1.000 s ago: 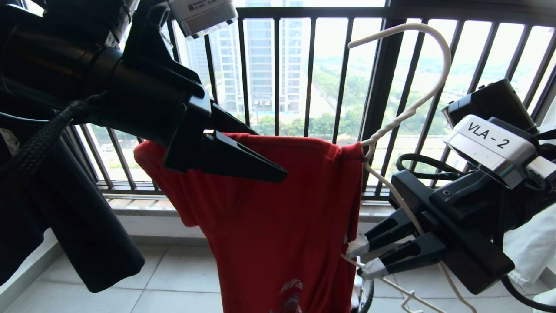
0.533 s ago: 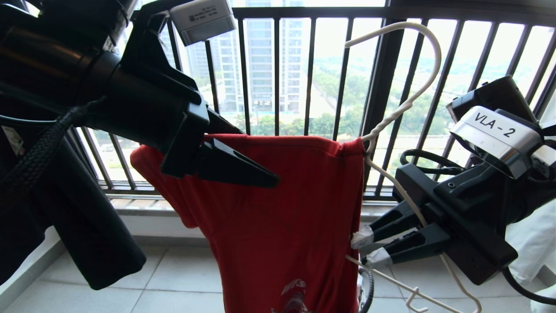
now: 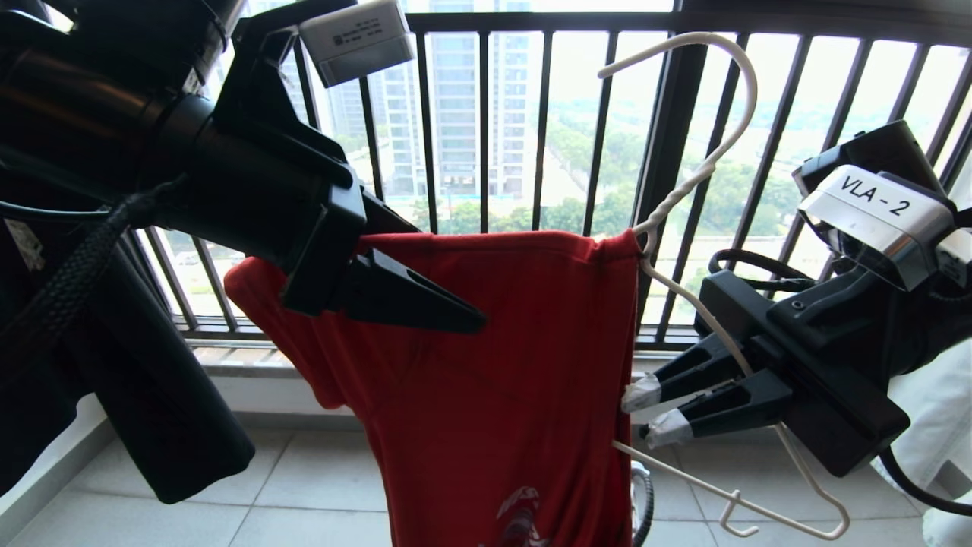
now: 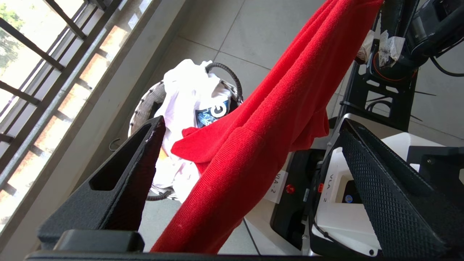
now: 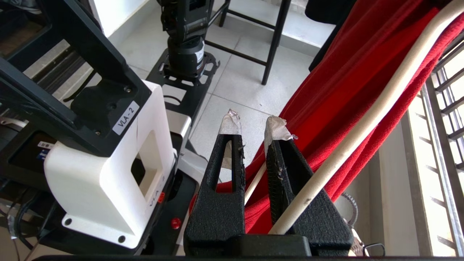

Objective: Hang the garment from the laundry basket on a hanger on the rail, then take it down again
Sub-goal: Hang the clothes on the clothes rack

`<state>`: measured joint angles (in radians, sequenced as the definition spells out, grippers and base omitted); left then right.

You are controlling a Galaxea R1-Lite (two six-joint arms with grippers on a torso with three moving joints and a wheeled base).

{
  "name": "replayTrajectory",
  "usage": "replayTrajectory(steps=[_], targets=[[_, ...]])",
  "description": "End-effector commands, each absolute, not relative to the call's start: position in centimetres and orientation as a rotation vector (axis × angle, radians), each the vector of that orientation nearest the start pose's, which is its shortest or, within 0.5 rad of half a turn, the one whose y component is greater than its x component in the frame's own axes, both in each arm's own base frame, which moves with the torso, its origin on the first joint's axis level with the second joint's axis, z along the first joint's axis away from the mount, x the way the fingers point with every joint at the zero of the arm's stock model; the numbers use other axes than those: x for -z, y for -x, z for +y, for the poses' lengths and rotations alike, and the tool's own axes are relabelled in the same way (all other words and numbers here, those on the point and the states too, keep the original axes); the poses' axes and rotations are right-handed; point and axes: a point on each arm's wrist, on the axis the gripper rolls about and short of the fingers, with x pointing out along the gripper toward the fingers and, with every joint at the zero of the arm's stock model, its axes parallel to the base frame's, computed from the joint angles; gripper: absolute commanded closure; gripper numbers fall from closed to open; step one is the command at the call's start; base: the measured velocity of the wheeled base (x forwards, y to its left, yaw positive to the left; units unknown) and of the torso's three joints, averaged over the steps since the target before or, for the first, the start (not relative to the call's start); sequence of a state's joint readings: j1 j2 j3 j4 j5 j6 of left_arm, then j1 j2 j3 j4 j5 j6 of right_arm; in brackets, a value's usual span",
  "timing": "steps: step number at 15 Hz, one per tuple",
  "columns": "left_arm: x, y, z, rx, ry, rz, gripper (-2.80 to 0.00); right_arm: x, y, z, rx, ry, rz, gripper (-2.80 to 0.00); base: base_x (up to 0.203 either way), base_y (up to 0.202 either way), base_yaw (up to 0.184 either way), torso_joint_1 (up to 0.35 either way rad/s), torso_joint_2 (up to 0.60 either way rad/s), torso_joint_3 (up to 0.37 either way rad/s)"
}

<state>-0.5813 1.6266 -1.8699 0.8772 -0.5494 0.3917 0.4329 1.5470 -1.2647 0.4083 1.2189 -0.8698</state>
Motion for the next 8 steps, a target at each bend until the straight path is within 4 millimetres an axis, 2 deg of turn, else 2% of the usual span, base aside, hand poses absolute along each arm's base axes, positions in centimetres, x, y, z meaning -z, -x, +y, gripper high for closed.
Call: replayTrajectory(steps=[1,5,6,8], targets=[[-35.38,-20.25,-14.63,1.210,-0.351,0.456,-2.80,-27.04,-21.89,12.07,-1.734,0.341,-0.035,0.00,0.000,0.000,0.000,0.000,0.00,0.000],[-35.29,-20.39,-14.67,1.211,-0.356,0.455,-2.80,-27.12,-21.99,11.87,-1.731,0.337,-0.039,0.00,0.000,0.000,0.000,0.000,0.00,0.000],[-35.29,-20.39,-14.67,1.210,-0.356,0.455,0.00,-27.12,-21.99,11.87,-1.730,0.339,-0.040,0.00,0.000,0.000,0.000,0.000,0.00,0.000],[-35.29,-20.39,-14.67,1.210,-0.356,0.455,0.00,-27.16,-22.00,11.86,-1.730,0.338,-0.040,0.00,0.000,0.000,0.000,0.000,0.00,0.000]])
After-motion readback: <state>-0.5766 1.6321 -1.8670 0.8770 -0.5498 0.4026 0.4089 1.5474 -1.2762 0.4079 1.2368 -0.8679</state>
